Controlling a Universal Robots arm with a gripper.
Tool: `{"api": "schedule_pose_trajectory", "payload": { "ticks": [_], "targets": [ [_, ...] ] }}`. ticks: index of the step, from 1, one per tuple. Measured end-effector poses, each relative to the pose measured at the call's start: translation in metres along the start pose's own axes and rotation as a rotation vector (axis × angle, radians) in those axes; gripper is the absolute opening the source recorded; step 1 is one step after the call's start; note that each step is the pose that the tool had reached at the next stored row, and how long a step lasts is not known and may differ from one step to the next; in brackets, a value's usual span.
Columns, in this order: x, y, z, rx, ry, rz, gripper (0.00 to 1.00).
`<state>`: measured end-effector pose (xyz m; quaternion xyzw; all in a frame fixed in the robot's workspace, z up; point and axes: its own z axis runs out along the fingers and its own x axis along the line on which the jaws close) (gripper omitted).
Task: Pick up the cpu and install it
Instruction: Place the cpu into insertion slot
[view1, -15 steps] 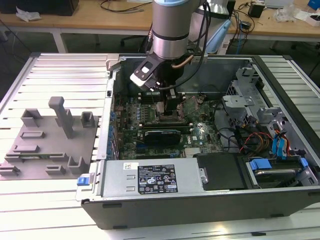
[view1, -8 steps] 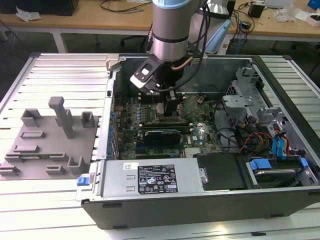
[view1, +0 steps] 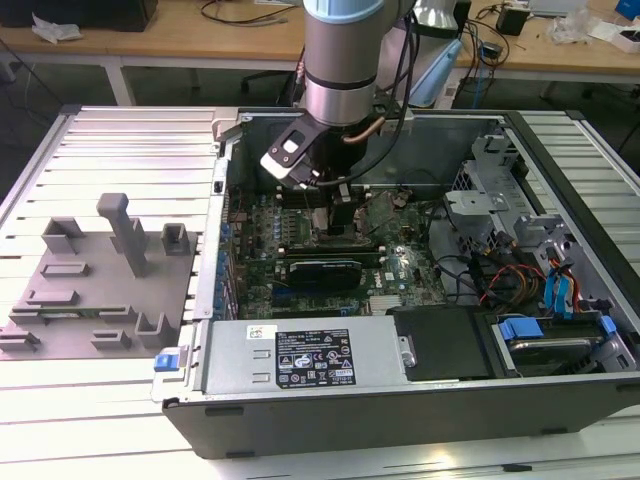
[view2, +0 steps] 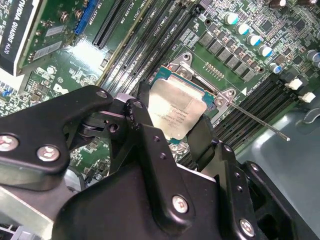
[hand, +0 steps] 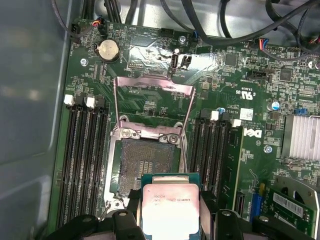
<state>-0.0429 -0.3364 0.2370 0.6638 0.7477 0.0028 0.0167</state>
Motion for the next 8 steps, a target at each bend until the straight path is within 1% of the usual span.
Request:
{"api": "schedule_pose_trajectory", "payload": {
  "ticks": [3,5,8],
  "targets": [
    [-0.0002,0.0019,0.0013,-0.0002,0.0002,0.0,0.55],
    [0.0001,0.004,0.0046,0.0,0.0,0.0,0.55],
    [0.0035,0.0059,0.0075,0.0,0.0,0.0,0.55]
  ]
}}
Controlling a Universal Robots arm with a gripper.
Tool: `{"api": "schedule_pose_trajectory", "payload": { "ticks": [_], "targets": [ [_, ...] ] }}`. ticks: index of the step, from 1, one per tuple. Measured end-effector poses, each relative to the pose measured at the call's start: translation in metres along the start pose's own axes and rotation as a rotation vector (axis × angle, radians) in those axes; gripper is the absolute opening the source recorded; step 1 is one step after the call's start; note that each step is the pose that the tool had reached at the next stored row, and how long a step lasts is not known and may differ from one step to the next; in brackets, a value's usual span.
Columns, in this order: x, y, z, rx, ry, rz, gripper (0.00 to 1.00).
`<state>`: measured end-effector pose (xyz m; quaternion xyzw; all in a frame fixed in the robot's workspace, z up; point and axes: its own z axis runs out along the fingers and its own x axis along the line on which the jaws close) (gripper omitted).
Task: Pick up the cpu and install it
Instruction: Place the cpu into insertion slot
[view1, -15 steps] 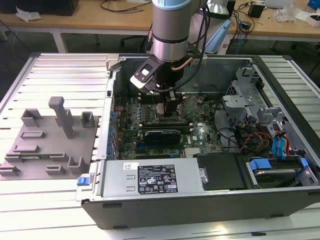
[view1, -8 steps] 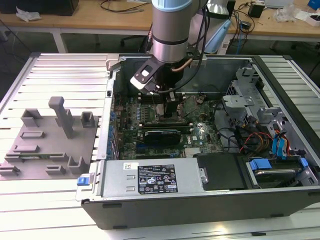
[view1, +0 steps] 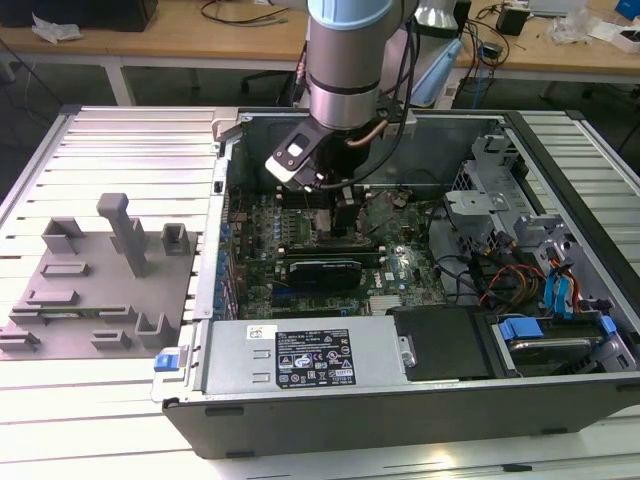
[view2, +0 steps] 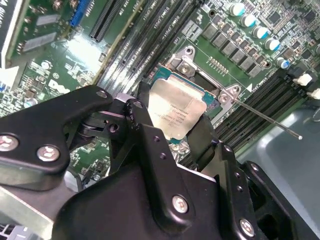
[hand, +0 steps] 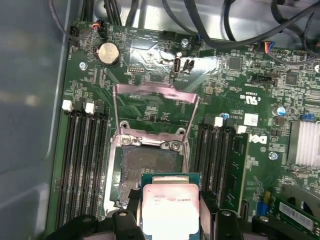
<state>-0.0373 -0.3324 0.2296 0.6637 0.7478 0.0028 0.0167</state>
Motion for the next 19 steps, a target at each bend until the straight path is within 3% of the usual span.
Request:
{"api": "schedule_pose_trajectory", "payload": {
  "ticks": [2,10,16,19],
  "targets": [
    [0.0052,0.0014,0.0013,0.0,0.0001,0.002,0.55],
    [0.0081,0.007,0.0126,0.0018,-0.002,0.081,0.55],
    [0.0209,0.0083,0.022,0.002,-0.002,0.093,0.55],
    [0.0235,0.0085,0.0275,0.0023,-0.0027,0.093,0.55]
  ]
}}
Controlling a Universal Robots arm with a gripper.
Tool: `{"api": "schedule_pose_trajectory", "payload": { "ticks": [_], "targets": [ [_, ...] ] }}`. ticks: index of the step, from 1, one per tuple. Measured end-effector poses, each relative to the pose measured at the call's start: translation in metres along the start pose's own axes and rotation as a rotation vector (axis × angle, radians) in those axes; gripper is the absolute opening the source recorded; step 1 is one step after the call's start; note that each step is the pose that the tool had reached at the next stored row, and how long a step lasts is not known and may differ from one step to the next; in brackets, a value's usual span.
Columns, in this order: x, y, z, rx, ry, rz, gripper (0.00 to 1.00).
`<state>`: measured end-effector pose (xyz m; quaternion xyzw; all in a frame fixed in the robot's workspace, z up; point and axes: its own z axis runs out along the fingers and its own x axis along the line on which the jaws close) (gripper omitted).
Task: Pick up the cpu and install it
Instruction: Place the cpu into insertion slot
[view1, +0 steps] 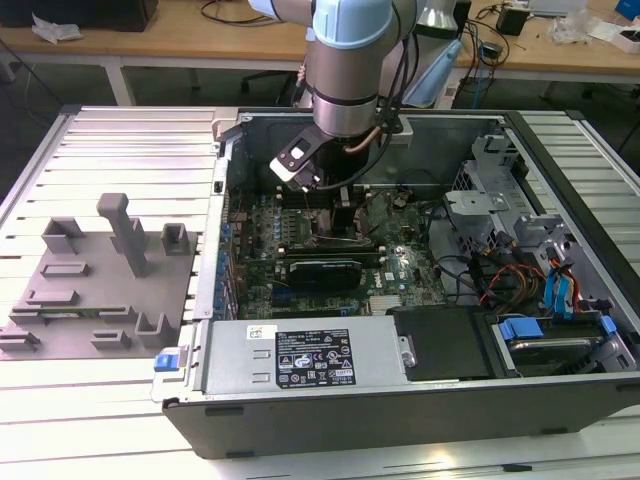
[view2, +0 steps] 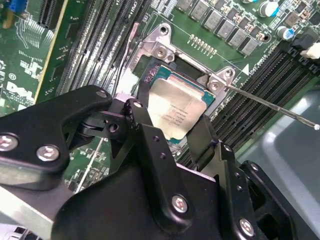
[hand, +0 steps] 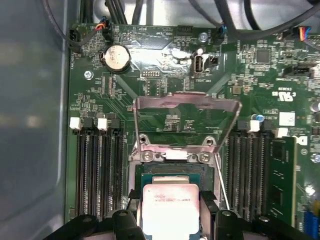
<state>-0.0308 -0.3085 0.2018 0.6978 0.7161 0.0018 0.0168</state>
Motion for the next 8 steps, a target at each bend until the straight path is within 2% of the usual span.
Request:
{"api": "schedule_pose_trajectory", "payload": {
  "ticks": [8],
  "targets": [
    [-0.0015,0.0018,0.0014,-0.0001,-0.0011,-0.004,0.55]
  ]
}}
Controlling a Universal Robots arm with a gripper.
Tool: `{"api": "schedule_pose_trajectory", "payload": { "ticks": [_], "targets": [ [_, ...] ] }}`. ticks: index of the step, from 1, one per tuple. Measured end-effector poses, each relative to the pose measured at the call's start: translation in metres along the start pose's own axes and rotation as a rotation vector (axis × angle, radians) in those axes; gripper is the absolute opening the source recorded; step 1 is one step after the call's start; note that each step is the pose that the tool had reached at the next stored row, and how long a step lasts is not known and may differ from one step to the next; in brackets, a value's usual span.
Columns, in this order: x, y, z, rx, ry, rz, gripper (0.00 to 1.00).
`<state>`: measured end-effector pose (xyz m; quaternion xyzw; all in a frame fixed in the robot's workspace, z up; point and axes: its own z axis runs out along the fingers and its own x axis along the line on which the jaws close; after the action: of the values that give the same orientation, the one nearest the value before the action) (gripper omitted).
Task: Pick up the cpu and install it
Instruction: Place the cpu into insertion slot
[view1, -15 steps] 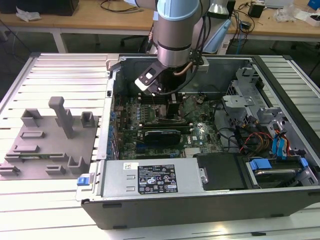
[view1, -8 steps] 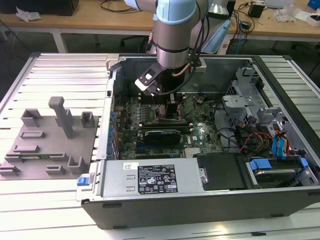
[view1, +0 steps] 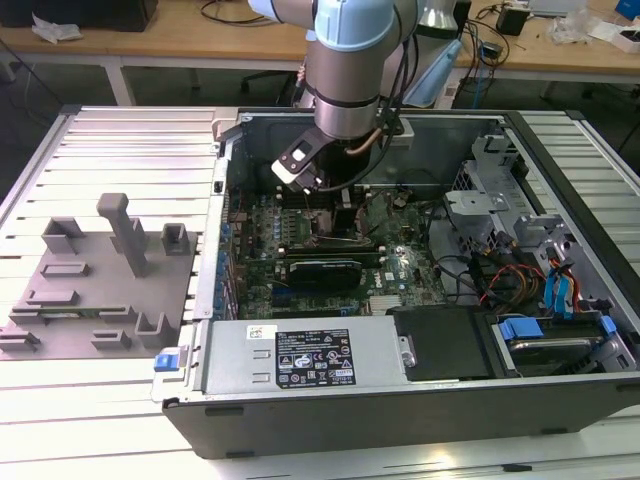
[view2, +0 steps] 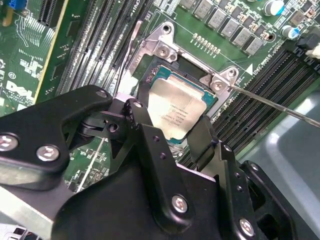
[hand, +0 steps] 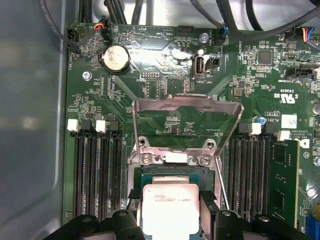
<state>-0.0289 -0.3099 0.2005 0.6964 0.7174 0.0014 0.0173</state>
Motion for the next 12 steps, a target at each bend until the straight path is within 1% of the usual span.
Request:
{"api": "schedule_pose_trajectory", "payload": {
  "ticks": [4,8,12],
  "targets": [
    [-0.0014,-0.0001,0.0004,-0.0001,0.0002,0.0,0.55],
    [-0.0016,-0.0001,0.0023,0.0001,-0.0001,0.0,0.55],
    [-0.0017,-0.0001,0.0025,0.0,0.0,0.0,0.55]
  ]
}}
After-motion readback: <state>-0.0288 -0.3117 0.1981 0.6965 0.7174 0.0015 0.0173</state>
